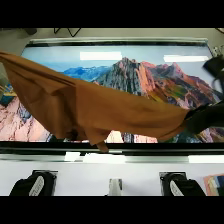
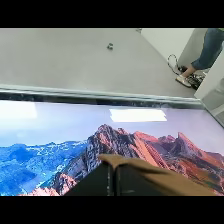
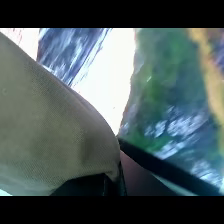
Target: Fold the shirts.
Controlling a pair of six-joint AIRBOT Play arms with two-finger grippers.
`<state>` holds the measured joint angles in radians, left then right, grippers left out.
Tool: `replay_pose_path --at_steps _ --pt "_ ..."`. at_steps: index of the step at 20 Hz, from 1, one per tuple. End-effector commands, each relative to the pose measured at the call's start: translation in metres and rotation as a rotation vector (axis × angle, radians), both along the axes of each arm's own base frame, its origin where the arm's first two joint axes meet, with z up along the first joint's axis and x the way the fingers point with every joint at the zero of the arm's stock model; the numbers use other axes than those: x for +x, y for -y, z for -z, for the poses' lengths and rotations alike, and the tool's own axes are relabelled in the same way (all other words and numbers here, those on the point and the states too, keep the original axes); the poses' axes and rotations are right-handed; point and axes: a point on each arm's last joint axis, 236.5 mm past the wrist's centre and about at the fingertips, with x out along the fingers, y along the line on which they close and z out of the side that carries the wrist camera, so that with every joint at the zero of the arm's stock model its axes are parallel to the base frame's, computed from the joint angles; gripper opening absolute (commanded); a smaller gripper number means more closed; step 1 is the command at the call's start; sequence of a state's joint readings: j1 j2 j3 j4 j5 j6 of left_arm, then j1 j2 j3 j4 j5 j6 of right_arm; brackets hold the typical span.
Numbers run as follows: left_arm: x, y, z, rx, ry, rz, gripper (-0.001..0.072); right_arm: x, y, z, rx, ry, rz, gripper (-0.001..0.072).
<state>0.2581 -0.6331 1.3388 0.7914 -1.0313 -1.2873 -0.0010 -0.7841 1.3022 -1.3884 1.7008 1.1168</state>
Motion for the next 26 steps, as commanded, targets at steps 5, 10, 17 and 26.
replay_pose_path --at_steps 5,10,17,26 --pt "0.023 0.075 0.165 -0.152 -0.326 0.203 0.0037 0.038 0.006 0.169 0.055 -0.059 0.206 0.0028" --pt "0.013 0.128 0.27 -0.152 -0.445 0.25 0.0037 0.028 -0.004 0.218 0.115 -0.21 0.298 0.0292" --pt "0.035 0.101 0.26 -0.173 -0.42 0.166 0.0037 0.073 -0.028 0.113 0.138 0.001 0.02 0.0664" --pt "0.032 0.1 0.264 -0.175 -0.447 0.172 0.0037 0.058 -0.217 0.177 0.29 -0.11 -0.318 0.066"
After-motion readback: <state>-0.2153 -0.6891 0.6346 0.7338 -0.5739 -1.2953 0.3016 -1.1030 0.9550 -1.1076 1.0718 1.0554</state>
